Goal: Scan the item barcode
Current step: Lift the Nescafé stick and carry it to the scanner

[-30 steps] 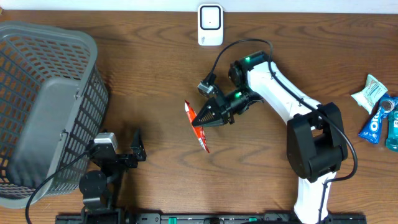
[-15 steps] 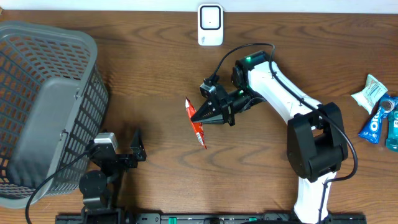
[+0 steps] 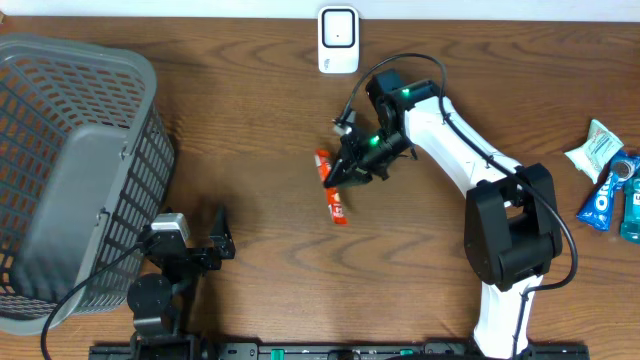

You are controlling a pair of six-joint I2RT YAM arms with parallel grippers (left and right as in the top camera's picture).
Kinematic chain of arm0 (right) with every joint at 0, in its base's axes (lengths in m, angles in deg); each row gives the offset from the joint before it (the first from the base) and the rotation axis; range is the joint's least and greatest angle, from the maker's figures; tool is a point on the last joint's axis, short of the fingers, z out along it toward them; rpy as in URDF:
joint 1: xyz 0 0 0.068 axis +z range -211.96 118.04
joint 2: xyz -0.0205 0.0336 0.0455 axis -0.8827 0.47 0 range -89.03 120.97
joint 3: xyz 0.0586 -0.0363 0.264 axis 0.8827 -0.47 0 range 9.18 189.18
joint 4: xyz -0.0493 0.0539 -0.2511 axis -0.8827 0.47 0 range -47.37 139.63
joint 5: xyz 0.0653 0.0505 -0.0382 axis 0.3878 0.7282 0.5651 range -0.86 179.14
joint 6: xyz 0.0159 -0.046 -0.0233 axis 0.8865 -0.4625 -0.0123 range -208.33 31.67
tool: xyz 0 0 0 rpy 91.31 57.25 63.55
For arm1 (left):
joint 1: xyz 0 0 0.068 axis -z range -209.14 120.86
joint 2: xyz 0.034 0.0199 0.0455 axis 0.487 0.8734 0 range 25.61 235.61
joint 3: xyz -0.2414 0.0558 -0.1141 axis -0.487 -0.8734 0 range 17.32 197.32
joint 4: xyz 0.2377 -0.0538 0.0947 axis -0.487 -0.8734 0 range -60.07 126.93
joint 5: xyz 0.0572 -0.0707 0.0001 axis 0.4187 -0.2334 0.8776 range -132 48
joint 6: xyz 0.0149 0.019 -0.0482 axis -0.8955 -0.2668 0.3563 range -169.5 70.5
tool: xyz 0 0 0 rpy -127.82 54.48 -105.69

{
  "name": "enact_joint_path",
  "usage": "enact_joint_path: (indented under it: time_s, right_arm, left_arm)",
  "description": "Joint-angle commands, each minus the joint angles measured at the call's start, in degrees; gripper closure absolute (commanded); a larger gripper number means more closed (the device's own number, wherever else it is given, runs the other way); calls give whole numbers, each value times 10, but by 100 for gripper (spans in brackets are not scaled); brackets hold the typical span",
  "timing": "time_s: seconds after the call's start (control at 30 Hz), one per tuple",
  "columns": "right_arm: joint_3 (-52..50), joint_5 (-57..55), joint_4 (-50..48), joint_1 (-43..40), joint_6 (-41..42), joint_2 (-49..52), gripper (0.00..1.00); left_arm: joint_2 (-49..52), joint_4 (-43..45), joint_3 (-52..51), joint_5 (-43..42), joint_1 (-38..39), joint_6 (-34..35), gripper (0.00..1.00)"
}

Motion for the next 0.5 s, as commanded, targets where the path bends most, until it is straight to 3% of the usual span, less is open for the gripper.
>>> enact_joint_path:
  time_s: [0.0, 0.27, 0.47]
  right_arm:
    - [37, -192, -20, -10, 195, -6, 98]
    - [50, -406, -119, -9, 542, -6, 99]
    - [50, -448, -285, -8, 647, 0, 98]
  left_arm:
    - [-1, -12, -12, -3, -3, -5, 2]
    - [-1, -12, -12, -3, -3, -5, 2]
    - [-1, -12, -12, -3, -3, -5, 2]
